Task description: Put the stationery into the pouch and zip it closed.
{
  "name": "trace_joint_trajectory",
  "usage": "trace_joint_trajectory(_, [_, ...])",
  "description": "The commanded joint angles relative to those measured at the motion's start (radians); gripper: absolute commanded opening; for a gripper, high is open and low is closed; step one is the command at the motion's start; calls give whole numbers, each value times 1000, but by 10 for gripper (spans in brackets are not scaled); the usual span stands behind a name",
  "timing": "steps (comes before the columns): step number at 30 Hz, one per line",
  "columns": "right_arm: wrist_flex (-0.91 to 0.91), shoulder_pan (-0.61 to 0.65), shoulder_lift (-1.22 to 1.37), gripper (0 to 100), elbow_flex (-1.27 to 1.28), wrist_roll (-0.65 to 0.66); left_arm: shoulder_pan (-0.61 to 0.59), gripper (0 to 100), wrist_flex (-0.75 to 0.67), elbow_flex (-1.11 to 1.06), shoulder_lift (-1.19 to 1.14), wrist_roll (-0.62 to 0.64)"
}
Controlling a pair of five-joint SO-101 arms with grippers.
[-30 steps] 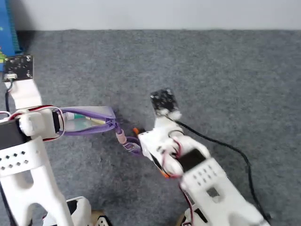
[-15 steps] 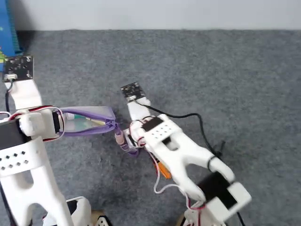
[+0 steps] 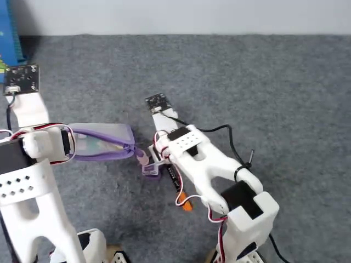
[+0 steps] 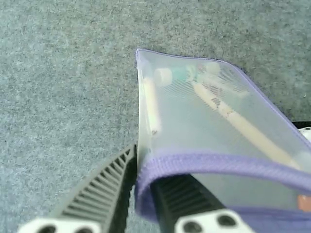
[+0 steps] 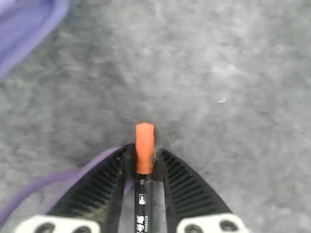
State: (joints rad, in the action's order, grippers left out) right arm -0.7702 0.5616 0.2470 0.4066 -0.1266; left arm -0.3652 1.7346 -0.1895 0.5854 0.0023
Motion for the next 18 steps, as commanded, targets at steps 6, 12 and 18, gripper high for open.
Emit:
trace_joint_trajectory(6, [-99, -102, -168, 8, 20, 18, -8, 12, 17, 5, 11, 5])
trace_joint_trajectory(12, [-97, -182, -361, 8, 140, 71, -8, 12, 17, 5, 11, 5])
trace_joint_trajectory(18, [-99, -223, -575, 8, 241, 81, -8, 12, 17, 5, 11, 5])
